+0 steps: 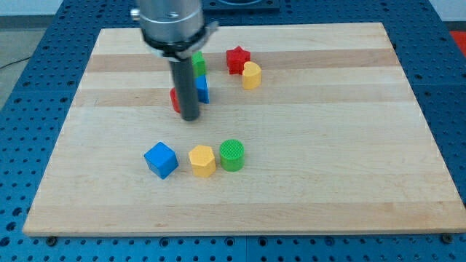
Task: Move the red circle to the top left of the board
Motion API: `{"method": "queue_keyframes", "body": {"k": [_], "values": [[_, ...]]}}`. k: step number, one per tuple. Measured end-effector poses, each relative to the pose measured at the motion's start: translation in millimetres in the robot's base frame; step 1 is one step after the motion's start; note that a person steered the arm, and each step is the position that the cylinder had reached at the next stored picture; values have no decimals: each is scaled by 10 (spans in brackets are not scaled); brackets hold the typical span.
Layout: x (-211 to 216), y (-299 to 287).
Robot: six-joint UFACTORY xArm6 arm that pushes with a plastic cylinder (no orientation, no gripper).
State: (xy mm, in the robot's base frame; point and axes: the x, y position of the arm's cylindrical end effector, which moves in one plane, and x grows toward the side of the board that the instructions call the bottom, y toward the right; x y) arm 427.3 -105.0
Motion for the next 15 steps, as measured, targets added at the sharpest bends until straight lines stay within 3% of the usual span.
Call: {"method": "queue_keyframes", "body": {"k": [2,5,7,9,10,12,15], "values": [[-566,-136],[-861,125],[-932,-470],[-1165,-569],[-1177,-921],[-1508,-960],[-1571,-1298]]}}
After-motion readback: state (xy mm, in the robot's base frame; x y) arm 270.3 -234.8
